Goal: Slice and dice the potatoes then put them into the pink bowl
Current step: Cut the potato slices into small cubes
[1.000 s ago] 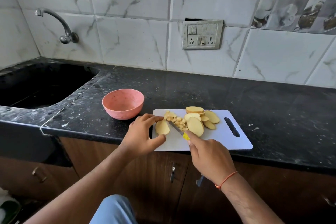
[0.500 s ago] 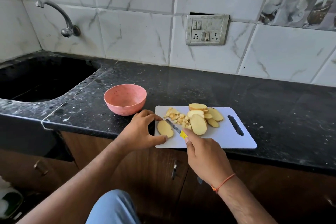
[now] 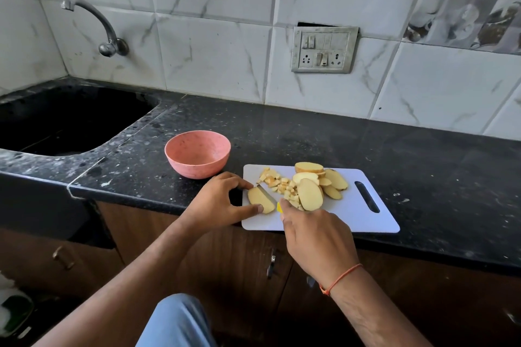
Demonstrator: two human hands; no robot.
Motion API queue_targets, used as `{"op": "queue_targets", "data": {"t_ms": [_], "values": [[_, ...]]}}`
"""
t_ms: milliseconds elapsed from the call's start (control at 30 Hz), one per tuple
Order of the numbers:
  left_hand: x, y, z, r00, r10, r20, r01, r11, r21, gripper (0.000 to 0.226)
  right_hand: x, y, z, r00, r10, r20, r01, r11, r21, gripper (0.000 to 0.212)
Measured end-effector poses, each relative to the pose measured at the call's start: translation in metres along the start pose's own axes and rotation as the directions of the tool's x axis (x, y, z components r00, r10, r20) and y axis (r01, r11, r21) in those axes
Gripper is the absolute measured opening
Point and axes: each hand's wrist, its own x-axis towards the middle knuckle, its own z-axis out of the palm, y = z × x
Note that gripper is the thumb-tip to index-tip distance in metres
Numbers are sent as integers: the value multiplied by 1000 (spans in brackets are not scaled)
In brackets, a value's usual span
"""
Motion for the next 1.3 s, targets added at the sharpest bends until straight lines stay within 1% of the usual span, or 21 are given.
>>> {"op": "queue_targets", "data": {"t_ms": [200,300,433,500,567,633,667,733,833,933,1000,1167,1300], "values": [[3,1,-2,1000,-22,19,22,1000,9,56,1,-2,-2,1000,5,-21,-5,1000,23,46],[6,5,-3,997,-65,30,65,998,-12,49,1,-1,-2,999,-2,-39,3,999,38,46],[8,7,0,997,-79,7,79,997,-3,47,0,3,-1,999,-12,-36,14,999,45,47],[5,6,4,996,-81,-22,81,997,-10,52,0,5,-1,999,-15,-46,17,999,40,47],[-6,2,9,994,3,-111,-1,1000,11,54,-2,5,-1,998,-17,-64,20,999,34,47],[-21,0,12,963,177,-204,-172,984,41,44,-3,5,-1,997,-3,-72,6,999,45,46],[-28,-2,12,942,258,-215,-249,966,71,39,-3,7,-1,997,5,-74,-2,999,49,46],[-36,-7,13,916,361,-176,-335,929,158,39,-2,8,0,997,13,-71,-8,998,70,45],[-41,-13,16,903,422,-82,-384,878,286,48,-2,9,2,998,4,-69,2,996,87,44],[-48,-16,21,900,435,-30,-394,839,375,52,-1,9,3,997,-15,-73,23,995,101,43],[-53,-17,24,910,414,-34,-367,839,402,53,-1,9,4,998,-33,-58,39,995,93,41],[-66,-17,35,939,331,-95,-277,890,362,53,1,10,5,999,-36,-39,39,996,80,41],[-66,-10,35,953,285,-100,-235,908,347,53,3,10,5,998,-45,-33,48,997,67,42]]}}
